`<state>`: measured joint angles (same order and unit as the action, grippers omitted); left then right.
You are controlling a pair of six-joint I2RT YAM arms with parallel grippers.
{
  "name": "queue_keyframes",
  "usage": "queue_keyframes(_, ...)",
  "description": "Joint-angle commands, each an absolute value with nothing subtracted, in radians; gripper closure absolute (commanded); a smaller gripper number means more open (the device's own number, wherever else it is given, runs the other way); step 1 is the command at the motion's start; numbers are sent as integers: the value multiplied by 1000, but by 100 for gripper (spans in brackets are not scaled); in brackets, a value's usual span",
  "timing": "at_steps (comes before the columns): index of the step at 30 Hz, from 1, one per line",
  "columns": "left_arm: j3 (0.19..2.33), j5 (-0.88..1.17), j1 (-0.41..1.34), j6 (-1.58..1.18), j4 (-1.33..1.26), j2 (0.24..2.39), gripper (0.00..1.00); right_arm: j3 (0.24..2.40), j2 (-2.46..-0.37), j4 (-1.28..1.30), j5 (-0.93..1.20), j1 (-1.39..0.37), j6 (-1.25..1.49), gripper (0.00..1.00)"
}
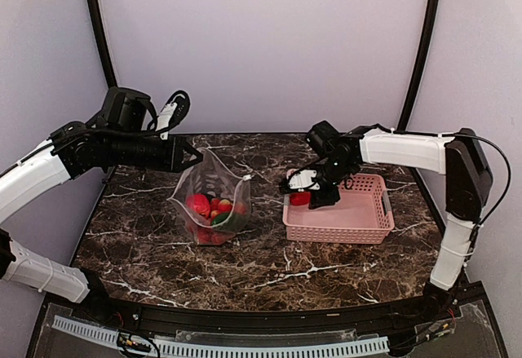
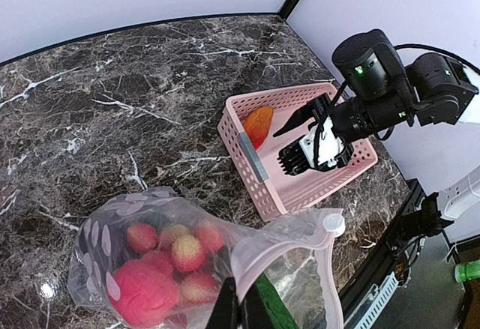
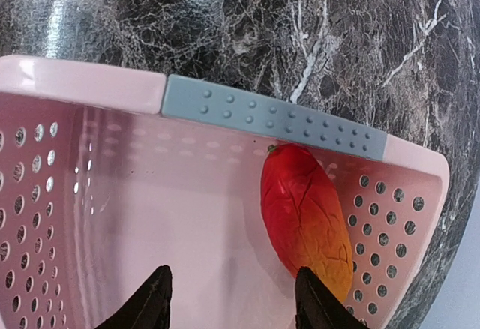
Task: Place the food in the zip-top bag and seal the zipper
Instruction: Pick up the fake fruit from the bin.
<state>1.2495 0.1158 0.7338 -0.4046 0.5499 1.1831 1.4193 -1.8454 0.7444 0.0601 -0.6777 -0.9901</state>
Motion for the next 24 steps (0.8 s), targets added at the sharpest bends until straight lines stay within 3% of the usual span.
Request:
queue_keyframes(1, 1248, 126, 738, -411, 528, 1153, 99, 1468, -1888, 730, 62, -670, -1015, 47)
queue_keyframes(24, 1215, 143, 738, -437, 529, 1113, 99, 1413, -1977, 548, -44, -658, -1094, 42)
